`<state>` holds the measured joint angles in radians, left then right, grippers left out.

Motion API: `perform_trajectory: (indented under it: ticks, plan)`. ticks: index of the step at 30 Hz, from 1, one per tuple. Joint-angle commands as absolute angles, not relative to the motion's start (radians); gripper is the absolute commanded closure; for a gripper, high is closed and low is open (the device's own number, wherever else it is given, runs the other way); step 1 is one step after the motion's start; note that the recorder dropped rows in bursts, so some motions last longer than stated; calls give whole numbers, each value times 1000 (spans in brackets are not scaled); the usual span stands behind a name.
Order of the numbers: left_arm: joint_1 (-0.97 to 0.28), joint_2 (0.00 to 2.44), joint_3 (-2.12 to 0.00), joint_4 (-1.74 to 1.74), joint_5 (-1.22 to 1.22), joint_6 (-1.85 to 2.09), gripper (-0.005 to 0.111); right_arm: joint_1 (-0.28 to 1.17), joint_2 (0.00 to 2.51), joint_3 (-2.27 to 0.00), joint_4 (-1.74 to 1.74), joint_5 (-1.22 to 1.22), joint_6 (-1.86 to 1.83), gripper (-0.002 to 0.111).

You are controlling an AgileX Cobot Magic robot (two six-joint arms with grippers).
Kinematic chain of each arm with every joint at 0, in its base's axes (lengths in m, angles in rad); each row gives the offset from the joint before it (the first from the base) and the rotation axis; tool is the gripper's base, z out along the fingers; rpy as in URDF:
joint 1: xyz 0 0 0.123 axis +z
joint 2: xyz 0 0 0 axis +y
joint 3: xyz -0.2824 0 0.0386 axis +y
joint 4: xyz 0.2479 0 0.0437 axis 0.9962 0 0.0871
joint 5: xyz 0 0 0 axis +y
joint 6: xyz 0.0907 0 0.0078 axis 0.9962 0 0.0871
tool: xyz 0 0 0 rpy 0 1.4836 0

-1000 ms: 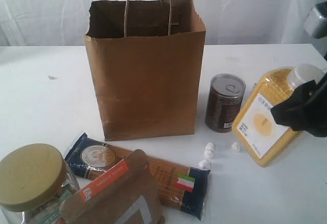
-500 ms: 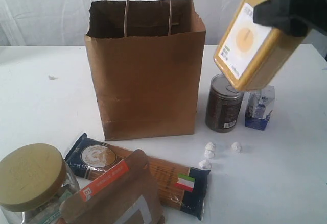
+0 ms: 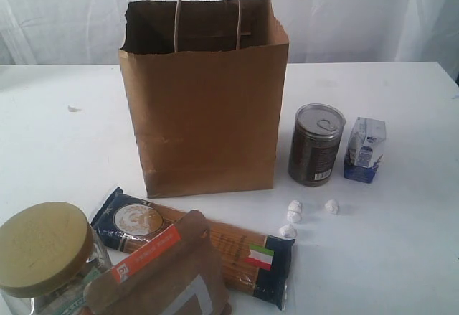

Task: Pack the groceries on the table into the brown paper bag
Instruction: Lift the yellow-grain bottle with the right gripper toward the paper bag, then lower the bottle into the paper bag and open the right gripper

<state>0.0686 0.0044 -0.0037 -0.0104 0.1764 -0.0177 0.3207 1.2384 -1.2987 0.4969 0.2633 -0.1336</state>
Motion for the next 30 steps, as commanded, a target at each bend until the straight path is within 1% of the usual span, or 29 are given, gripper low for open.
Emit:
perform_trajectory:
  ticks: [1,4,11,17,20,22,26,30]
  plan:
    - [69,0,0,-18,172,-19,107,346,1234,-1314,594,114,-137,108]
    - [69,0,0,-18,172,-19,107,410,1265,-1314,594,97,-154,108]
    - [69,0,0,-18,172,-19,107,546,1376,-1314,591,-52,-287,108]
    - [69,0,0,-18,172,-19,107,569,1441,-1314,545,-188,-337,108]
    - [69,0,0,-18,172,-19,107,574,1437,-1316,541,-175,-327,108]
    - [69,0,0,-18,172,-19,107,601,1454,-1316,541,-128,-337,108]
    - [69,0,0,-18,172,-19,107,638,1483,-1316,501,-143,-344,108]
    - [69,0,0,-18,172,-19,107,639,1530,-1316,488,-144,-344,108]
